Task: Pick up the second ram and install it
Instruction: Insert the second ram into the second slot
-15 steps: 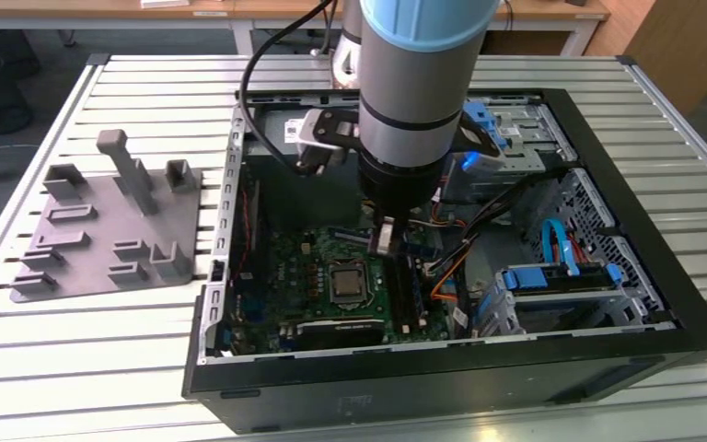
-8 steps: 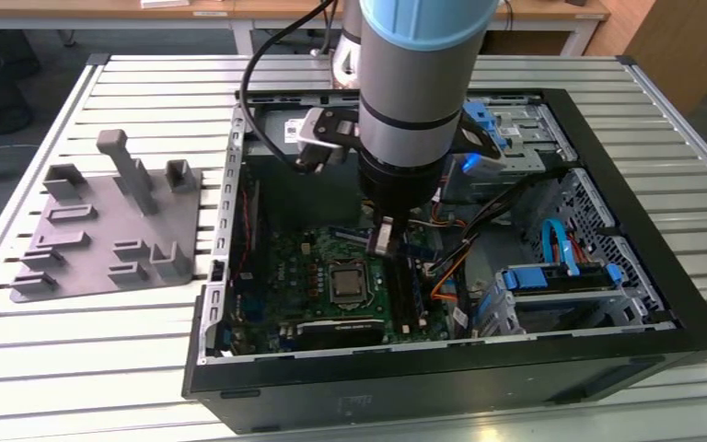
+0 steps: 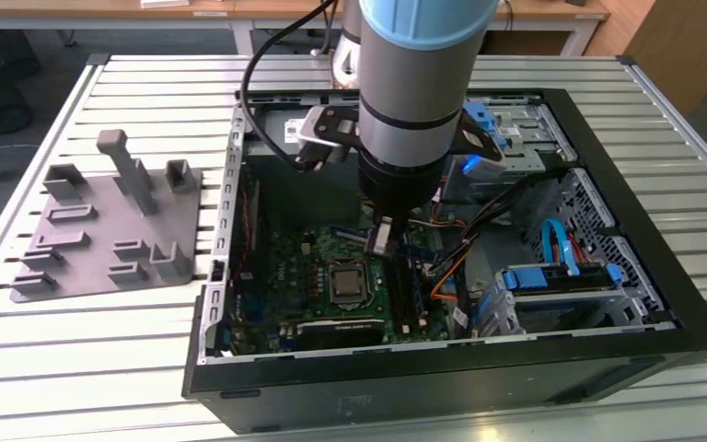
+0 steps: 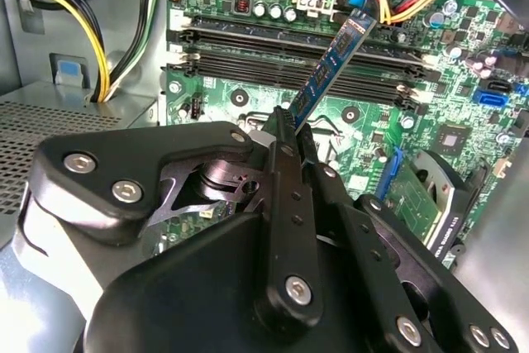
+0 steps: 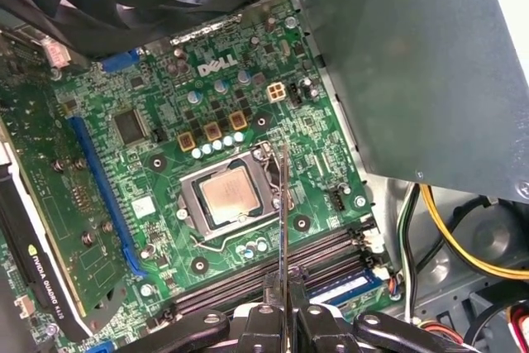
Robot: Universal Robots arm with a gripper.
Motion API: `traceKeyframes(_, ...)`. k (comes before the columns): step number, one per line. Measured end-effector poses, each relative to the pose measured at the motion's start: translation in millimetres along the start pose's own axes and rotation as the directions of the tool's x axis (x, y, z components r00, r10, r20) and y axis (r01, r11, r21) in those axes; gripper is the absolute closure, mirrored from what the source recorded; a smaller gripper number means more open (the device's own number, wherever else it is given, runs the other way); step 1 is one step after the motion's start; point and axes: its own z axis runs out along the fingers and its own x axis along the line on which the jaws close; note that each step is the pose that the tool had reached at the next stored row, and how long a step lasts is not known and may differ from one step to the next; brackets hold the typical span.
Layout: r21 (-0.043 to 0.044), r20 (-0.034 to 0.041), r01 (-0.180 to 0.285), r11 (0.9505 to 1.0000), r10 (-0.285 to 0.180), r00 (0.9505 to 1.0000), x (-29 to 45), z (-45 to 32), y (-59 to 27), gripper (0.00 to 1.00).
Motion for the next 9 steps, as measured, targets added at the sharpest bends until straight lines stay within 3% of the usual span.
traceKeyframes(9, 0.0034, -0.0029, -0.031, 0.9995, 0.031, 0.9995, 0.0, 0.0, 0.0, 0.86)
